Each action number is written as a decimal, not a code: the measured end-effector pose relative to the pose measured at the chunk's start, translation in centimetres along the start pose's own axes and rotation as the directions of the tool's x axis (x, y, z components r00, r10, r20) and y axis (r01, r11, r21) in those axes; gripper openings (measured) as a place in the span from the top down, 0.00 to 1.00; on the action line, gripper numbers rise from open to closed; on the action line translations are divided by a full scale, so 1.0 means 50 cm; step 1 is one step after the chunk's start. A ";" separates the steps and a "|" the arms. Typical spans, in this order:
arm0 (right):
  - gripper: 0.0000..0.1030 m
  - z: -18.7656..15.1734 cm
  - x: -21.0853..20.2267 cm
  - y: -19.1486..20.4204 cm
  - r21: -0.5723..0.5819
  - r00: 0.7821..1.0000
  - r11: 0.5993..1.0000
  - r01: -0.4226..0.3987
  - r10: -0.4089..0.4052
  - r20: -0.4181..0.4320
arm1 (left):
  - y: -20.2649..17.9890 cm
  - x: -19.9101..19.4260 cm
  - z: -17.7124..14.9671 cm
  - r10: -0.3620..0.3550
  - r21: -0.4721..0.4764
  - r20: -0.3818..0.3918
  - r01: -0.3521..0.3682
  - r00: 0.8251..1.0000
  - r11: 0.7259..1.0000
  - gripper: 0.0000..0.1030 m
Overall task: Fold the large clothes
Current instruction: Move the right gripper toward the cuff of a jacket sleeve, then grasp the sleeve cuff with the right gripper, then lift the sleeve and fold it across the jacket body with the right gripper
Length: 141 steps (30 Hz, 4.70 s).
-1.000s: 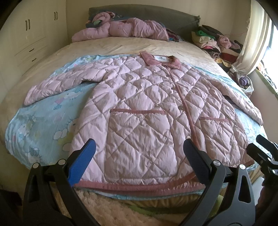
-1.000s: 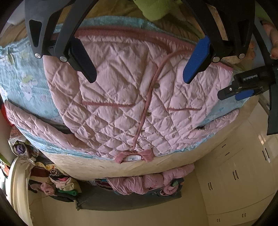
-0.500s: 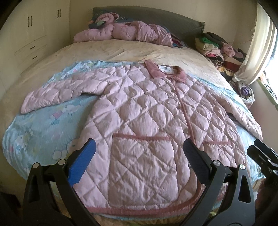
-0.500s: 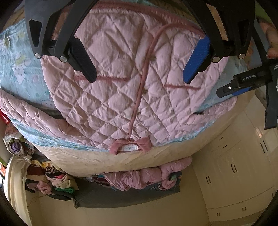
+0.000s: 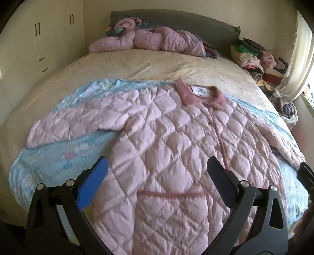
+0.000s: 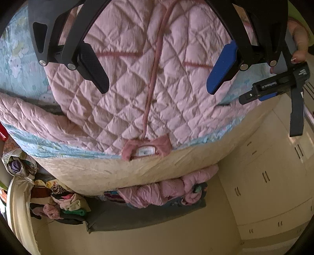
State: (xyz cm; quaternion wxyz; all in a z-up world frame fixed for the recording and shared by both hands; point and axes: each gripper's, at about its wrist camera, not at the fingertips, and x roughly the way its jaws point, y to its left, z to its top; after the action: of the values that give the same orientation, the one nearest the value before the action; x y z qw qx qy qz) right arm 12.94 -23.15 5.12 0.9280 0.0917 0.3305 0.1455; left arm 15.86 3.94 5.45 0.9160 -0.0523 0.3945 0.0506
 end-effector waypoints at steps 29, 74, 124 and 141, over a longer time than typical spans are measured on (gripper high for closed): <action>0.04 0.218 0.087 -0.240 0.269 0.979 0.954 0.129 -0.167 0.120 | -0.128 0.213 0.171 -0.037 -0.015 -0.003 0.037 0.999 0.999 0.09; 0.04 -0.100 0.079 -0.947 0.911 0.850 0.278 0.306 -0.510 -0.130 | -0.240 0.422 0.050 0.009 0.111 -0.140 0.007 0.990 0.994 0.09; 0.85 0.260 0.165 -0.306 0.264 0.980 0.964 0.021 -0.072 0.187 | -0.076 0.231 0.131 -0.008 0.057 0.038 0.005 0.999 0.998 0.09; 0.85 0.155 0.412 -0.091 0.126 0.999 0.991 -0.040 0.041 -0.010 | -0.038 0.272 0.128 -0.154 -0.027 0.001 0.154 0.988 0.988 0.09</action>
State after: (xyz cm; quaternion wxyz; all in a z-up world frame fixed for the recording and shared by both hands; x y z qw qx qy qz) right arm 34.06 -21.21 -2.27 0.9152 0.1556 0.3429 0.1438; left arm 30.02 3.65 0.01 0.9163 -0.0952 0.3888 -0.0151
